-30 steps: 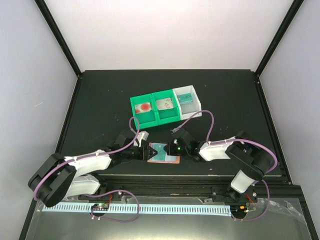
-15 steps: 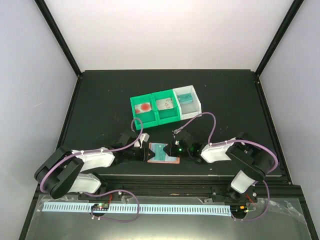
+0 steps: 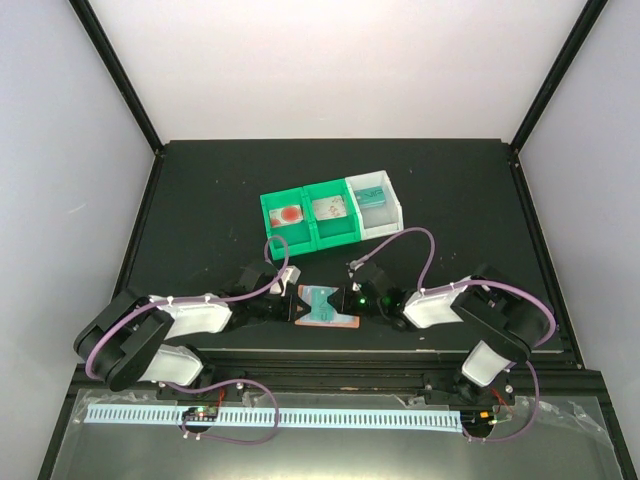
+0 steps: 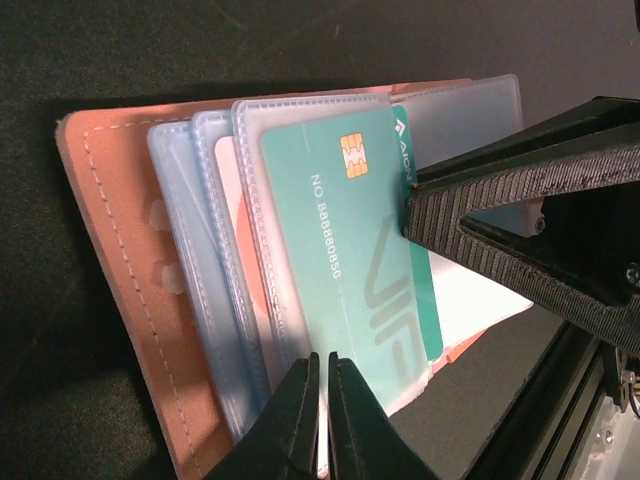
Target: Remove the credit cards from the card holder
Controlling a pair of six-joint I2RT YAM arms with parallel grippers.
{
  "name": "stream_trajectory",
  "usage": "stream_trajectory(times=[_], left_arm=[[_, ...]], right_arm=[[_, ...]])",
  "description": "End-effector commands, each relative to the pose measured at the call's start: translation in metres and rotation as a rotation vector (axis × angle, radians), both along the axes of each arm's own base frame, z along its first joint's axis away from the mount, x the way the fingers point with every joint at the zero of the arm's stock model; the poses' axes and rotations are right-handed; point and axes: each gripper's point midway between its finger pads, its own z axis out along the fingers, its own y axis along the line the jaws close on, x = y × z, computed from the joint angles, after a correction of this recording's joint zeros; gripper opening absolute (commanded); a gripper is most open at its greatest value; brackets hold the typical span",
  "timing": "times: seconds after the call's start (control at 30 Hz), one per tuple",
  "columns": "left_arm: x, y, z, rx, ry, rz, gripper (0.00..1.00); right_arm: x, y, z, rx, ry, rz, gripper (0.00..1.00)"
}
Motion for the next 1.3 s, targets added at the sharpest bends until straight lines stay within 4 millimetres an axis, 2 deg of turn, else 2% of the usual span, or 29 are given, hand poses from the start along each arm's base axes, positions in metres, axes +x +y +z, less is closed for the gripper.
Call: stream_trajectory(times=[0.0,0.17,0.3,0.5,0.63,0.73,0.9,1.03,1.27], left_arm=[[0.003,0.012,-0.013,0.076,-0.003,0.027,0.06],[0.004,0.015,-0.015,0.094,-0.002,0.042,0.06],[0.004,0.016,-0.016,0.098,0.004,0.048,0.07],[0.005,0.018,-0.017,0.109,0.005,0.060,0.09],[0.005,0.019,-0.017,0.112,0.005,0.066,0.09],[0.005,0.019,-0.017,0.115,0.007,0.067,0.08],[0.005,0.020,-0.018,0.119,0.007,0.071,0.07],[0.004,0.021,-0.017,0.118,0.005,0.076,0.05],[0.004,0.022,-0.017,0.119,0.003,0.080,0.03]], right_arm=[[-0.001,0.000,0.003,0.024,-0.016,-0.003,0.09],[-0.002,-0.003,0.006,0.025,-0.028,-0.003,0.06],[-0.003,0.003,0.014,0.056,-0.047,0.031,0.04],[0.001,-0.002,0.013,0.050,-0.043,0.015,0.11],[0.000,-0.004,0.014,0.065,-0.042,0.013,0.03],[0.000,-0.005,0.014,0.071,-0.044,0.013,0.01],[0.001,-0.007,0.016,0.074,-0.052,0.009,0.02],[-0.001,-0.005,0.017,0.087,-0.048,0.019,0.08],[-0.001,-0.008,0.013,0.095,-0.037,0.004,0.01]])
